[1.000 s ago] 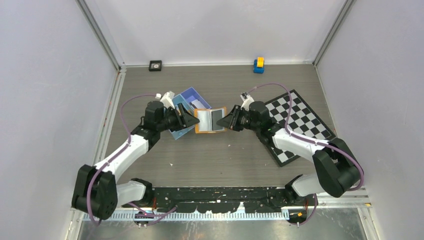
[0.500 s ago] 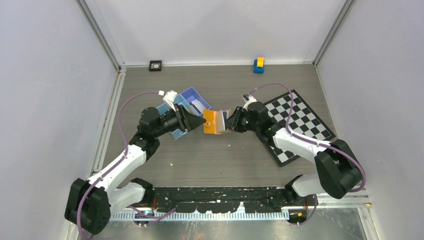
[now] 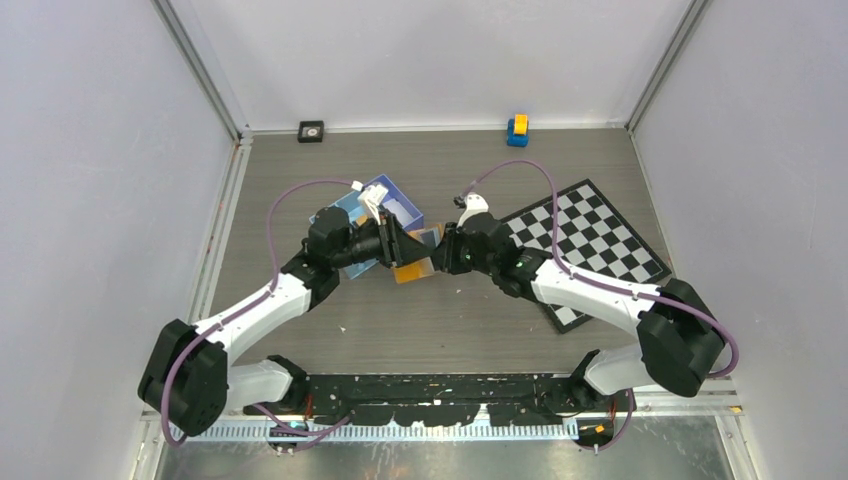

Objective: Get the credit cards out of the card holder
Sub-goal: Remove the credit card from the card holder.

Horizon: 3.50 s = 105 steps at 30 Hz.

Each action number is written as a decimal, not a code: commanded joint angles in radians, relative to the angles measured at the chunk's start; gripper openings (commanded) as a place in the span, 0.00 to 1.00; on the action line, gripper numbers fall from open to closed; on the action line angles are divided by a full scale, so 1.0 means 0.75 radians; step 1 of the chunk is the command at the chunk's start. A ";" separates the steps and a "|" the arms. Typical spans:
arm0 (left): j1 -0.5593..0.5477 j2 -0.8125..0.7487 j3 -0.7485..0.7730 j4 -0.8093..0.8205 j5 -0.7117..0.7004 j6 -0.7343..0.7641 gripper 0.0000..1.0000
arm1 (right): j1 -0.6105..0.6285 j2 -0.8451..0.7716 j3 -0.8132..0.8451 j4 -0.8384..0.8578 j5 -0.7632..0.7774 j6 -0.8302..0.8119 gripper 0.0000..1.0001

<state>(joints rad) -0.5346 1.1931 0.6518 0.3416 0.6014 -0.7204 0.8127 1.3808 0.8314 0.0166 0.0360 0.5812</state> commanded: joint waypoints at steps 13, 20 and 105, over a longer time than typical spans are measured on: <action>0.002 -0.092 -0.015 -0.016 -0.243 0.030 0.00 | 0.096 0.035 0.111 -0.002 0.141 -0.108 0.01; 0.001 0.030 0.068 -0.166 -0.273 0.052 0.00 | 0.117 0.038 0.122 -0.013 0.181 -0.119 0.01; 0.252 0.293 0.013 0.382 0.375 -0.418 0.15 | -0.341 -0.009 -0.248 0.958 -0.818 0.522 0.10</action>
<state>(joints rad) -0.3382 1.4307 0.6491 0.6521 0.8486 -1.0599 0.5476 1.3903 0.6426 0.5983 -0.5110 0.9291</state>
